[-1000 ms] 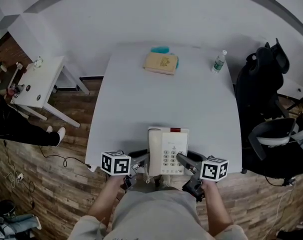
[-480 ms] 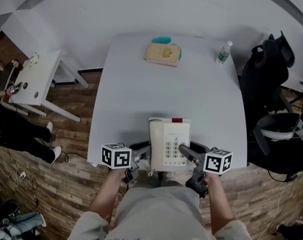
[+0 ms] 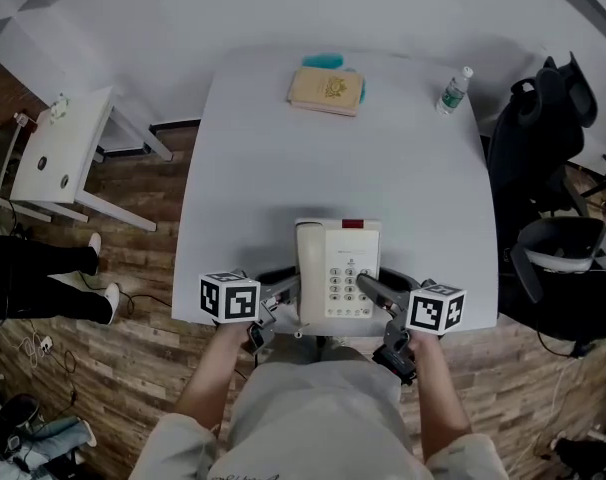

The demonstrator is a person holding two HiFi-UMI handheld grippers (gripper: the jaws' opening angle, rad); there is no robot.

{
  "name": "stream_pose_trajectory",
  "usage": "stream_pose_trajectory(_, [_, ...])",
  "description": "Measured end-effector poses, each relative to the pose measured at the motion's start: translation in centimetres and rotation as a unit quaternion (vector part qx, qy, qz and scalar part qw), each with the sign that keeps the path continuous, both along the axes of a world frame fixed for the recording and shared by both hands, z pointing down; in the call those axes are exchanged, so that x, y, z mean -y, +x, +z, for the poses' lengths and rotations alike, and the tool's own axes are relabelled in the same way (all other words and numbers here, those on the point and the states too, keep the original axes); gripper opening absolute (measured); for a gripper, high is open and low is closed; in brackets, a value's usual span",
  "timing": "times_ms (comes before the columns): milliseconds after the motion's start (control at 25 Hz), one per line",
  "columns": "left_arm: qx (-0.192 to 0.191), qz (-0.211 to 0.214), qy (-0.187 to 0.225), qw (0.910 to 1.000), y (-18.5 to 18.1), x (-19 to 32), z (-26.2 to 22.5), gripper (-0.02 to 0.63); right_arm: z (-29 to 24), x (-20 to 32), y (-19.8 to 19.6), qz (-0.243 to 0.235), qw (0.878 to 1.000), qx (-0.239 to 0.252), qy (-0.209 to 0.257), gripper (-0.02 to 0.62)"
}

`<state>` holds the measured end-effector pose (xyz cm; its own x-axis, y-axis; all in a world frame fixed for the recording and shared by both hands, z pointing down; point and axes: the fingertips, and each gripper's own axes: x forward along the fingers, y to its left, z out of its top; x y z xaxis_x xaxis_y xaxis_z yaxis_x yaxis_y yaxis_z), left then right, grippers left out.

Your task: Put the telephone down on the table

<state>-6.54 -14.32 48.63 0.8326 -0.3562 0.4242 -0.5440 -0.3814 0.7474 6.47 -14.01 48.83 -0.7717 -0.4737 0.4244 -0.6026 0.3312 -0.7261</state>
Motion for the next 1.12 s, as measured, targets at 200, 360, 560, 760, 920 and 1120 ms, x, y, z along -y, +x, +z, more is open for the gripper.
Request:
stream_pose_trajectory(200, [0.004, -0.002, -0.009, 0.9999, -0.3, 0.7, 0.9, 0.133, 1.1, 0.6, -0.3, 0.000, 1.000, 0.007, -0.015, 0.218])
stream_pose_trajectory(360, [0.006, 0.002, -0.020, 0.9998, 0.0, 1.5, 1.6, 0.133, 1.9, 1.3, 0.0, 0.000, 1.000, 0.009, -0.028, 0.218])
stream_pose_trajectory(560, [0.005, 0.007, -0.025, 0.9997, 0.6, 2.3, 2.5, 0.133, 2.8, 1.9, 0.5, 0.001, 0.999, 0.008, -0.034, 0.217])
stream_pose_trajectory(760, [0.004, 0.010, -0.030, 0.9995, 1.0, 3.1, 3.6, 0.133, 3.8, 2.7, 0.9, 0.003, 0.999, 0.006, -0.038, 0.218])
stream_pose_trajectory(920, [0.002, 0.013, -0.035, 0.9993, 1.3, 3.7, 4.5, 0.133, 4.7, 3.1, 1.2, 0.008, 0.999, 0.005, -0.045, 0.217])
stream_pose_trajectory(1120, [0.001, 0.017, -0.043, 0.9989, 1.5, 4.2, 5.4, 0.133, 5.5, 3.6, 1.4, 0.012, 0.999, 0.004, -0.050, 0.217])
